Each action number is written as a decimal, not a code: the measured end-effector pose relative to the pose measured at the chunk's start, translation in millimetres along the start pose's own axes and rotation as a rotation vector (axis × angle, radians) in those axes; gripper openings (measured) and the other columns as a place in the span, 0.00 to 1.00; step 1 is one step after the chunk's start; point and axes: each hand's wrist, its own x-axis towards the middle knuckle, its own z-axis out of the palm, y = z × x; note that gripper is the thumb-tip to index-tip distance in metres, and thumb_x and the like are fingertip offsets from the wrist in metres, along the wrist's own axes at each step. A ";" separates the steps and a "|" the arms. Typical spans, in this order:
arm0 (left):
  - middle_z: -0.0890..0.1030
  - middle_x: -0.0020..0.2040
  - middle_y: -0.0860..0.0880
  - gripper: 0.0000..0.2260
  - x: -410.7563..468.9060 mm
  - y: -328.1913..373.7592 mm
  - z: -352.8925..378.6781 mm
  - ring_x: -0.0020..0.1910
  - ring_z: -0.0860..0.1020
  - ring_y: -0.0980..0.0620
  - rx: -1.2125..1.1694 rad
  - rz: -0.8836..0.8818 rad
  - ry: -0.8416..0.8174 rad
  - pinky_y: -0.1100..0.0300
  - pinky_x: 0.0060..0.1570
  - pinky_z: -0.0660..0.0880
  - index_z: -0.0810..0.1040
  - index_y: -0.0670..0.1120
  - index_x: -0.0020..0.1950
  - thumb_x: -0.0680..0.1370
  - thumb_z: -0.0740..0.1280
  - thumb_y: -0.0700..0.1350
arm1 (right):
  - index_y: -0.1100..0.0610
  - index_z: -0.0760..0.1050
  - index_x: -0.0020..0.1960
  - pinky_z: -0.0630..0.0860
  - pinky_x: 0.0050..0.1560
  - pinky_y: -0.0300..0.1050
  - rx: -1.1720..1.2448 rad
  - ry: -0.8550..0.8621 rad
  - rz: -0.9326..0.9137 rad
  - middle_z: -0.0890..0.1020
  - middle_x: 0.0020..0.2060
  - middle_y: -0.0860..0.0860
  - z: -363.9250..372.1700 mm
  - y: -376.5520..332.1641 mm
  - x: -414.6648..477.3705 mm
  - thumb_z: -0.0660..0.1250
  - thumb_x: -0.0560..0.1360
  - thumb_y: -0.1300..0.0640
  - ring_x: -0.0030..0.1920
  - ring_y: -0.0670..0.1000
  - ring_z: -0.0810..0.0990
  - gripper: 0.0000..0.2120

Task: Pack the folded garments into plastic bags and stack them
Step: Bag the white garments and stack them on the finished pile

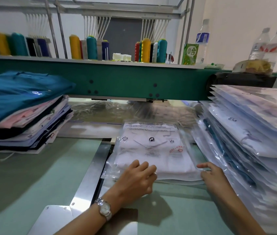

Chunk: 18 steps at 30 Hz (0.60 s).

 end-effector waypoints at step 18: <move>0.75 0.44 0.52 0.05 -107.5 -92.3 -49.8 0.37 0.72 0.49 0.098 0.004 -0.094 0.56 0.38 0.62 0.77 0.49 0.38 0.72 0.71 0.43 | 0.52 0.76 0.49 0.60 0.30 0.43 -0.071 0.013 -0.022 0.70 0.21 0.48 -0.5 2.5 -6.0 0.59 0.72 0.71 0.23 0.51 0.65 0.16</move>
